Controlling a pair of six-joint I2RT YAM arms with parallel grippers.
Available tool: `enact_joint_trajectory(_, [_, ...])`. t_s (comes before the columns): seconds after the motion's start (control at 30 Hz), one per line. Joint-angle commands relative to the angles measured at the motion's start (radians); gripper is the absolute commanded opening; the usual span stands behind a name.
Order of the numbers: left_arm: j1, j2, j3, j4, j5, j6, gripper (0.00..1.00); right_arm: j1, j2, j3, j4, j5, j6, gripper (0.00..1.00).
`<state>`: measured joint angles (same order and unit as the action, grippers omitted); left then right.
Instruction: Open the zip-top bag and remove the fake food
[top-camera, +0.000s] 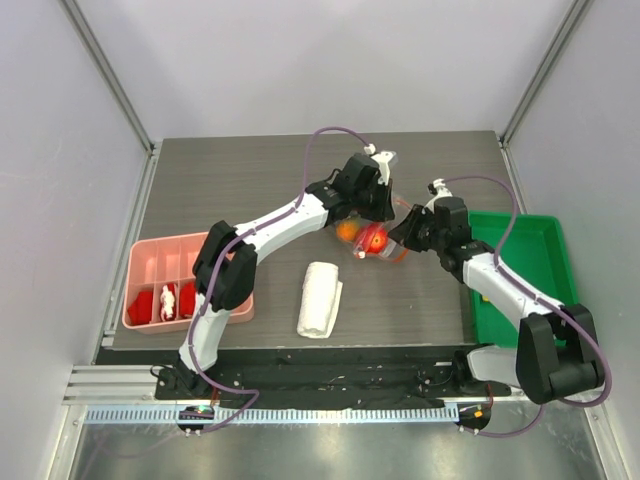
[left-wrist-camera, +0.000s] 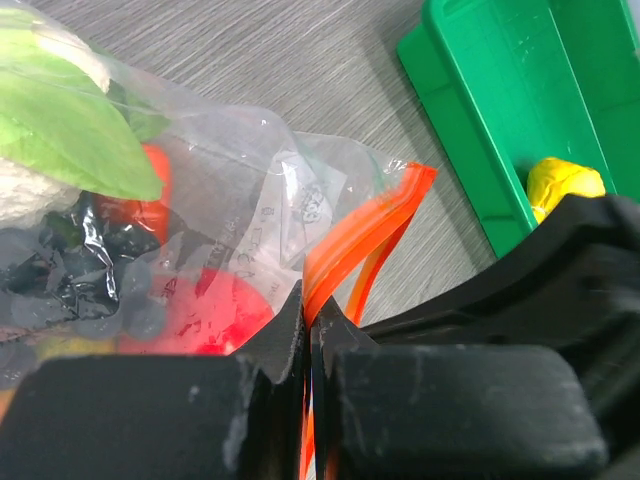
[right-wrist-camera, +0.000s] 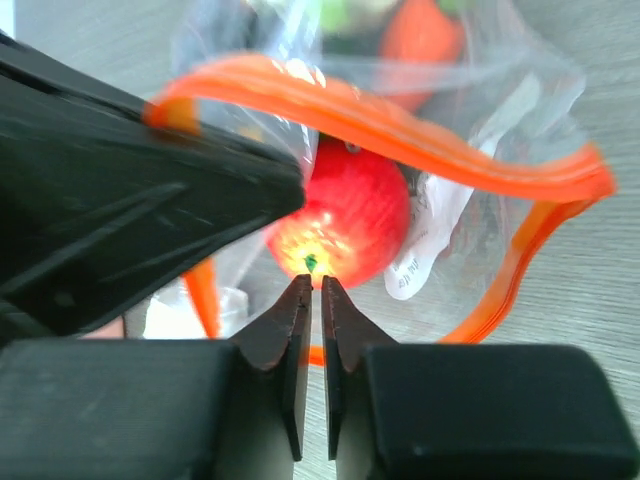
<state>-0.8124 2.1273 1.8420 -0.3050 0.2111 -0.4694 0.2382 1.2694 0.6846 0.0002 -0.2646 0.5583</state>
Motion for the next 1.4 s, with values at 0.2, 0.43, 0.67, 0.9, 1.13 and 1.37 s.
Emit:
enact_joint_trajectory(0.2, [-0.004,-0.075,0.003,0.024,-0.002,-0.005,0.0,0.004,0.039,0.011,0.081,-0.073,0.023,0.71])
enact_joint_trajectory(0.43, [-0.013,-0.096,-0.006,-0.017,-0.078,0.034,0.0,0.024,0.117,-0.016,0.228,-0.11,0.003,0.86])
enact_joint_trajectory(0.67, [-0.037,-0.089,0.0,0.0,-0.062,0.018,0.0,0.078,0.223,0.019,0.27,-0.03,0.006,0.94])
enact_joint_trajectory(0.9, [-0.039,-0.09,-0.013,0.017,-0.065,0.002,0.0,0.099,0.301,0.05,0.279,0.077,0.051,0.95])
enact_joint_trajectory(1.13, [-0.039,-0.098,-0.027,0.02,-0.061,0.0,0.0,0.13,0.214,-0.019,0.408,0.068,0.057,0.78])
enact_joint_trajectory(1.37, [-0.039,-0.102,-0.033,0.027,-0.052,0.002,0.0,0.142,0.14,0.05,0.152,0.146,0.009,0.8])
